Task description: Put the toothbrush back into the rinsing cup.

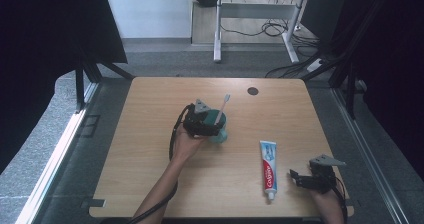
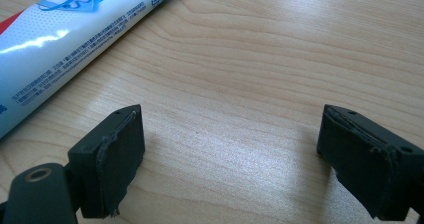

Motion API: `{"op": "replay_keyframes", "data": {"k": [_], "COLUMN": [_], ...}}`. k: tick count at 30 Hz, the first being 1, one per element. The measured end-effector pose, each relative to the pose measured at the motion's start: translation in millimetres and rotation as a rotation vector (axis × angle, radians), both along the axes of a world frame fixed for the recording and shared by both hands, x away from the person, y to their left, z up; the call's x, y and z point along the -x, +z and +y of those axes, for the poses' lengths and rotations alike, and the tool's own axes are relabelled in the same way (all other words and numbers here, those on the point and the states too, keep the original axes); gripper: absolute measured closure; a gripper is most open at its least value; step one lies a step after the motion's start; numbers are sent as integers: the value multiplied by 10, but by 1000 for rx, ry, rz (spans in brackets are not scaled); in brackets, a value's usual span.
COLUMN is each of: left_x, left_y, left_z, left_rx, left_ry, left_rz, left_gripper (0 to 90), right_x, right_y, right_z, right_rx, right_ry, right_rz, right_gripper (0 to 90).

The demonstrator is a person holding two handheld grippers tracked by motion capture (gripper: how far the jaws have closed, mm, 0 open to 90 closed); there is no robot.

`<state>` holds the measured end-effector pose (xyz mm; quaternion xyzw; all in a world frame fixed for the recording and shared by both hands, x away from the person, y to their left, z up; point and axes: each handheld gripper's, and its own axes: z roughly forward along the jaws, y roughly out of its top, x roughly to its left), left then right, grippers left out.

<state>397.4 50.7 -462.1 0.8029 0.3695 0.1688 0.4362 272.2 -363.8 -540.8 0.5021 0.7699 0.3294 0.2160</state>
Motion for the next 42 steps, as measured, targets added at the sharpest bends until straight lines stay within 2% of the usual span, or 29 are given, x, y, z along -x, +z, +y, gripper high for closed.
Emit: {"op": "replay_keyframes", "data": {"k": [16,28,42], "left_x": [114,218,373], "left_y": [95,131,125], "left_z": [106,252,462], "left_rx": [-6,-18,-60], "left_ry": [-20,-24,-30], "left_rz": [30,15,-9], "left_gripper": [2,0,0], "right_x": [0,0,0], "right_y": [0,0,0], "right_z": [1,1,1], "right_rx": [0,0,0], "right_ry": [0,0,0], "right_rz": [0,0,0], "right_gripper": [112,112,113]}}
